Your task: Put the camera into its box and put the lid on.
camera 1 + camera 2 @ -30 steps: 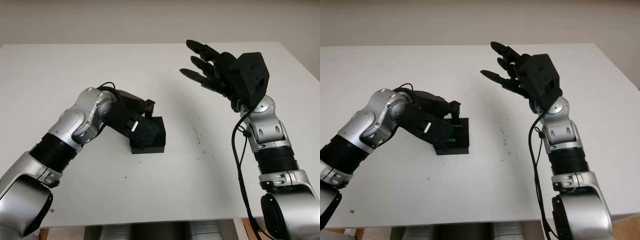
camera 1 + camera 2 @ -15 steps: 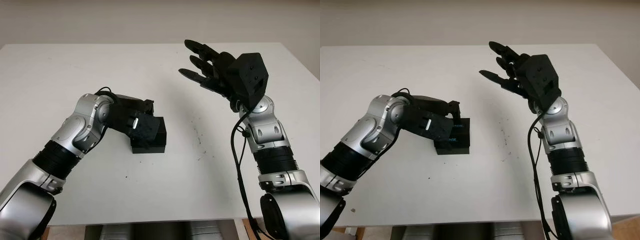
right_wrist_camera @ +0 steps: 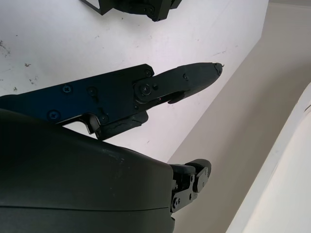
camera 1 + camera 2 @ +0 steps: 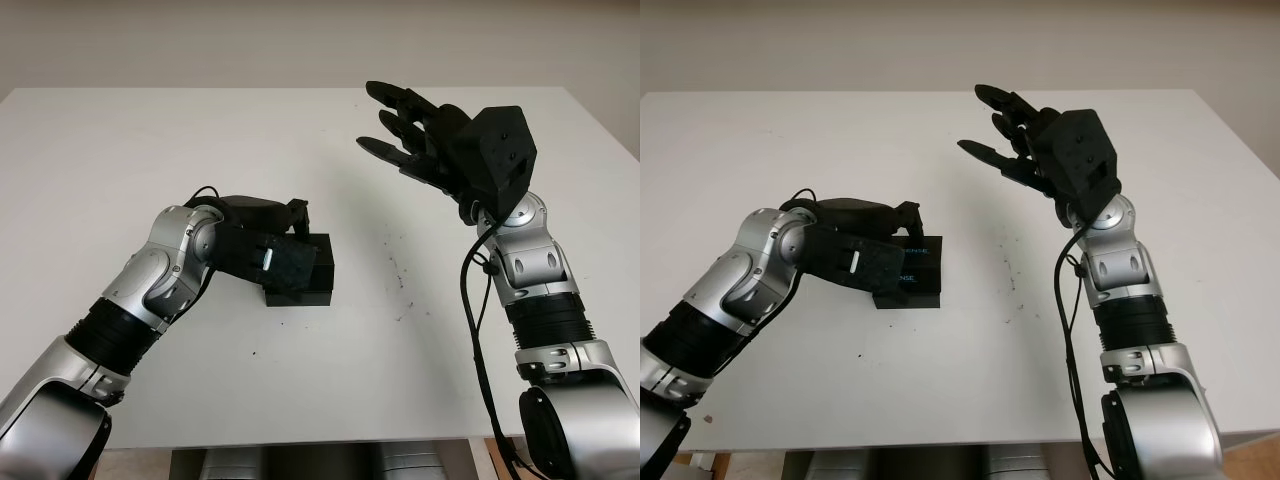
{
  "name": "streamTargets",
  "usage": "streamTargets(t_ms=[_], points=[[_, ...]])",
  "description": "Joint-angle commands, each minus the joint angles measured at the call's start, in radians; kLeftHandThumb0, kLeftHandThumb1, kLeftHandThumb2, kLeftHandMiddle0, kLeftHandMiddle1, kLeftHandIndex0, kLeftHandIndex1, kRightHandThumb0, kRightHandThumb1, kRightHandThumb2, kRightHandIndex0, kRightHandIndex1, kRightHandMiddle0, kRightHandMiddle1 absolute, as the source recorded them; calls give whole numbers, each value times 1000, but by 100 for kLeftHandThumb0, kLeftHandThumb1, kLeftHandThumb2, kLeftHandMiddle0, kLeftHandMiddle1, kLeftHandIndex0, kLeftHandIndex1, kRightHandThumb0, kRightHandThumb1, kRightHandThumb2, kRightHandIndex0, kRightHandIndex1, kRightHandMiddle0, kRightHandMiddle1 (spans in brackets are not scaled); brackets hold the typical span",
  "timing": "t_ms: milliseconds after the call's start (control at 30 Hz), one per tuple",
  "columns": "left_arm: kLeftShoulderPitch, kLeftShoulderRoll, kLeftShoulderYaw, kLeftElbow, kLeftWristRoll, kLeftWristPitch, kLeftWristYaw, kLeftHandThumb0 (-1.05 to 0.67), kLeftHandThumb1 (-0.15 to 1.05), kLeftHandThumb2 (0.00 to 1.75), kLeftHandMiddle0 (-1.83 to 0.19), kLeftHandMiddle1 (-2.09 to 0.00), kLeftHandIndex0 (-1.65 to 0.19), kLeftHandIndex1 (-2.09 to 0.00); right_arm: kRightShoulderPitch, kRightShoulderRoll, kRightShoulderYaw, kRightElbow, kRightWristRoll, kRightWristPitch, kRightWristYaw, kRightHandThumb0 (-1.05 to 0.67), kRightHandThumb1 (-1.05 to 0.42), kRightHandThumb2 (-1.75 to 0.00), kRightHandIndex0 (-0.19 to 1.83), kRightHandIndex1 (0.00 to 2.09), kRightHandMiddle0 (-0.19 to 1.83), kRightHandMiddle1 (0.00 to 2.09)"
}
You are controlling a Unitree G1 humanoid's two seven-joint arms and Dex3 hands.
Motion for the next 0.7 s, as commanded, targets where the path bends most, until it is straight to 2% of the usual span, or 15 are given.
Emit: streamTargets(t_ms=[0, 67, 167, 233, 333, 400, 467, 567, 667], points=[[14, -2, 6, -16, -1, -10, 14, -22, 103, 6, 1, -209, 14, -179, -5, -3, -7, -1, 5, -9, 1, -65, -105, -8, 17, 5, 6, 33], [16, -4, 22, -12, -20, -19, 30, -20, 103, 6, -4, -209, 15, -180, -5, -2, -4, 1, 6, -14, 4, -65, -105, -8, 16, 5, 4, 34], [2, -8, 36, -6, -32, -2, 26, -19, 104, 7, -13, -209, 13, -193, -8, -2, 2, 13, -2, -35, 2, -65, -105, -9, 17, 5, -8, 59], [-14, -7, 36, -4, -28, 16, 14, -21, 105, 7, -1, -209, 17, -200, -9, -2, 2, 19, 0, -41, 4, -66, -105, -10, 16, 5, -12, 66], [-32, 1, 42, 6, -40, 13, -1, -23, 104, 7, 3, -209, 17, -208, -11, -1, 3, 24, -3, -46, 0, -66, -105, -9, 17, 5, -12, 68], [-40, 5, 49, 10, -51, 12, -11, -23, 104, 6, 4, -206, 10, -204, -14, 2, 3, 34, -3, -51, -1, -67, -105, -9, 17, 6, -12, 69], [-48, 11, 55, 13, -60, 2, -13, -24, 105, 6, 3, -189, -1, -199, -15, 0, 3, 36, -1, -55, 4, -67, -105, -9, 17, 5, -14, 71], [-64, 13, 66, 13, -68, 19, -25, -22, 105, 11, -4, -205, -7, -199, -19, 5, 2, 48, 5, -61, 9, -66, -105, -9, 16, 5, -18, 77], [-74, 12, 81, 8, -78, 41, -27, -21, 105, 14, -3, -205, -2, -195, -20, 4, 2, 49, 8, -58, 13, -65, -105, -9, 15, 5, -19, 78]])
